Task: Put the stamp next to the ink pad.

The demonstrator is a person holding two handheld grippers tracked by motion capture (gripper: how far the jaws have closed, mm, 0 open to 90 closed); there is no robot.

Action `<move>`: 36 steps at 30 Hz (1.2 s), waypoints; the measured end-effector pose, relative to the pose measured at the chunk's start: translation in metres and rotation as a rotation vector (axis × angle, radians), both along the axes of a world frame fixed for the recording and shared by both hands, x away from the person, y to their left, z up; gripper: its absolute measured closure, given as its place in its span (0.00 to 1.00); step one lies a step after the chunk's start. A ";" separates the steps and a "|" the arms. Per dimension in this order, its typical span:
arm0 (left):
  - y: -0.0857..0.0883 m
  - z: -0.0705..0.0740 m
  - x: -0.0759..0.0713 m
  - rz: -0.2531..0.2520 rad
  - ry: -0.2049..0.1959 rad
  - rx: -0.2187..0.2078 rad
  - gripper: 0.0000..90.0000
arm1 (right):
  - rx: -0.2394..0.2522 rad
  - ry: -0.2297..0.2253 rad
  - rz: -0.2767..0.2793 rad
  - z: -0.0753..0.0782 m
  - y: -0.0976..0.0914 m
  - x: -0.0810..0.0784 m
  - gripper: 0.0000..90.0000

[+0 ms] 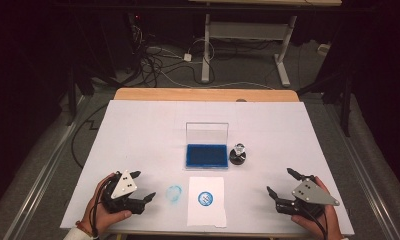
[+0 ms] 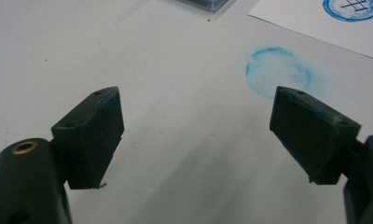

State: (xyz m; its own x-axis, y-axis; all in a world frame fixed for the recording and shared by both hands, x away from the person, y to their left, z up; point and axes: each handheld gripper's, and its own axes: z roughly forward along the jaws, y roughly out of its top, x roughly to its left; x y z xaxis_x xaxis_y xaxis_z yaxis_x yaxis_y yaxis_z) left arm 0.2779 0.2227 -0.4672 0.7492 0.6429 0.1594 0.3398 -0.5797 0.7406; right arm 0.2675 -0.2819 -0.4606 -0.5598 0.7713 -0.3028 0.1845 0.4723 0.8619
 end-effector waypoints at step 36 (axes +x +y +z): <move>-0.004 0.000 -0.002 -0.013 -0.002 0.022 0.19 | 0.018 -0.008 -0.010 0.002 -0.010 -0.010 0.18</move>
